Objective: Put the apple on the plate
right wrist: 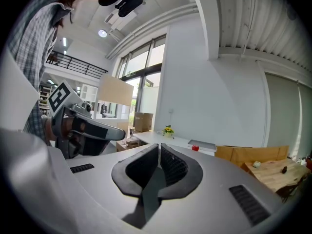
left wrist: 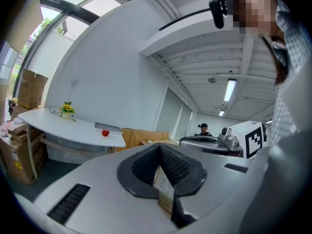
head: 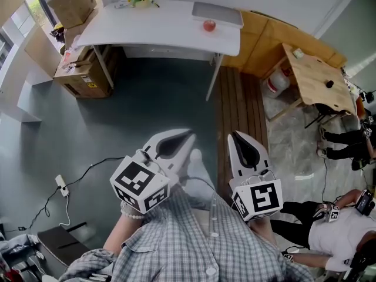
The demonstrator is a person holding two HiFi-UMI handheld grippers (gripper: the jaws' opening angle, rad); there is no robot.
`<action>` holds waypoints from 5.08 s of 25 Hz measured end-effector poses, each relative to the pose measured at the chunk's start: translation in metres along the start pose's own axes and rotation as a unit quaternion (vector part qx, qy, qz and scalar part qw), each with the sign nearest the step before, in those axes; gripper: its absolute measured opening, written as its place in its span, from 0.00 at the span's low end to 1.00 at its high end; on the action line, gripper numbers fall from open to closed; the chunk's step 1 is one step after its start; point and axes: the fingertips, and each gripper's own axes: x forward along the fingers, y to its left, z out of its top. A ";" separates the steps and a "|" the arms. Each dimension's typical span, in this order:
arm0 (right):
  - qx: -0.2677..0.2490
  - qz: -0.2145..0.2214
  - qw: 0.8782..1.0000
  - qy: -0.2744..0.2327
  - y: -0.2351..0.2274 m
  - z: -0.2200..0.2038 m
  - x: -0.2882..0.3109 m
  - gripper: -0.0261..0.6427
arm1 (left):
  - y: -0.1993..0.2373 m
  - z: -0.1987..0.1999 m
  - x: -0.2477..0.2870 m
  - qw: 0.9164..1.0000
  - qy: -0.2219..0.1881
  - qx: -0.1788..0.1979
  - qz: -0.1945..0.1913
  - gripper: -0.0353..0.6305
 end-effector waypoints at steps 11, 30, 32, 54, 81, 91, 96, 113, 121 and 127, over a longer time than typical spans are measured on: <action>0.011 -0.005 1.000 0.006 -0.033 -0.008 0.017 0.08 | 0.008 0.009 0.034 1.000 0.008 0.010 -0.002 0.07; 0.019 0.011 1.000 0.014 -0.075 -0.011 0.060 0.08 | 0.032 0.025 0.087 1.000 0.011 0.008 0.006 0.07; 0.021 0.013 1.000 0.014 -0.079 -0.012 0.066 0.08 | 0.036 0.027 0.092 1.000 0.011 0.008 0.008 0.07; 0.017 0.065 0.998 0.000 -0.143 -0.002 0.175 0.08 | 0.112 0.066 0.167 0.998 -0.006 0.011 0.058 0.07; 0.017 0.072 0.997 -0.001 -0.214 -0.016 0.220 0.08 | 0.146 0.072 0.238 0.997 0.001 0.003 0.083 0.07; 0.026 0.040 0.999 0.009 -0.234 -0.022 0.222 0.08 | 0.149 0.076 0.256 0.998 0.003 0.011 0.059 0.07; 0.024 0.043 0.999 0.013 -0.239 -0.023 0.243 0.08 | 0.166 0.080 0.270 0.998 0.005 0.008 0.056 0.07; 0.031 0.028 0.998 0.038 -0.284 -0.016 0.347 0.08 | 0.257 0.113 0.340 0.999 0.023 -0.011 0.033 0.07; 0.041 -0.001 0.998 0.048 -0.312 -0.015 0.396 0.08 | 0.307 0.129 0.376 0.999 0.033 -0.013 0.014 0.07; 0.043 -0.018 0.997 0.057 -0.327 -0.016 0.432 0.08 | 0.344 0.133 0.395 0.999 0.036 -0.019 0.008 0.07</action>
